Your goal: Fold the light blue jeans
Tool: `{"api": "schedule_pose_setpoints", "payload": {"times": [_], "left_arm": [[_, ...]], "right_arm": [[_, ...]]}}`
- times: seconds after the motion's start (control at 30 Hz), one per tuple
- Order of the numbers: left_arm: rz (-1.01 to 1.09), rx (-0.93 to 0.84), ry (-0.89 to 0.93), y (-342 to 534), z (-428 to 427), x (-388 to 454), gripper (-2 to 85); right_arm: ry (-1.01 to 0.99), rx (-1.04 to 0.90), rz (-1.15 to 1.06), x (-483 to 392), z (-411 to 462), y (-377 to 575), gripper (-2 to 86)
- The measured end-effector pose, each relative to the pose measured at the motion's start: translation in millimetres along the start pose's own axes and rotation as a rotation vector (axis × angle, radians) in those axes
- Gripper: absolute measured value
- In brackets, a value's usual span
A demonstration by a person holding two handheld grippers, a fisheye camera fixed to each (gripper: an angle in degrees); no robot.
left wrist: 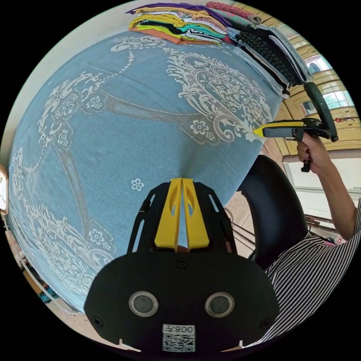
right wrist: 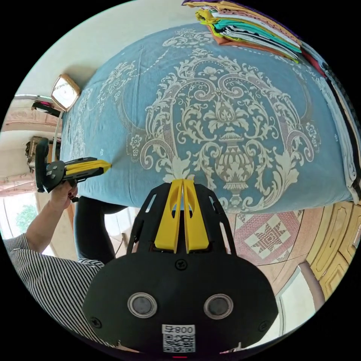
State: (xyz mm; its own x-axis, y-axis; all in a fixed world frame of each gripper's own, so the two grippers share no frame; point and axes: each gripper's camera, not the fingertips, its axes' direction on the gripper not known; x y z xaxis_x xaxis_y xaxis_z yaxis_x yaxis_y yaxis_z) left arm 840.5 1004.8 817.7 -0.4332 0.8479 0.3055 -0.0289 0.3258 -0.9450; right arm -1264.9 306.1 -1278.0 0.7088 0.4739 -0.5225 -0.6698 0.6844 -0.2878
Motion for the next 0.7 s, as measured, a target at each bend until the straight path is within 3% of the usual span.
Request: {"api": "schedule_pose_setpoints", "payload": {"times": [0.1, 0.27, 0.57, 0.7], "left_arm": [[-0.011, -0.03, 0.005, 3.5, 6.4, 0.3, 0.1], [-0.052, -0.039, 0.053, 16.3, 16.2, -7.4, 0.1], [-0.029, -0.078, -0.023, 40.4, 32.7, -2.7, 0.3], [-0.019, -0.089, -0.091, 56.2, 39.4, 1.1, 0.3]], "right_arm": [[-0.184, -0.078, -0.002, 27.4, -2.6, 3.5, 0.1], [-0.309, 0.124, 0.031, 84.3, -70.2, 23.0, 0.8], [0.252, 0.843, 0.197, 164.9, -333.8, 51.7, 9.5], [0.372, 0.949, 0.248, 178.2, -386.4, 38.6, 10.3]]}}
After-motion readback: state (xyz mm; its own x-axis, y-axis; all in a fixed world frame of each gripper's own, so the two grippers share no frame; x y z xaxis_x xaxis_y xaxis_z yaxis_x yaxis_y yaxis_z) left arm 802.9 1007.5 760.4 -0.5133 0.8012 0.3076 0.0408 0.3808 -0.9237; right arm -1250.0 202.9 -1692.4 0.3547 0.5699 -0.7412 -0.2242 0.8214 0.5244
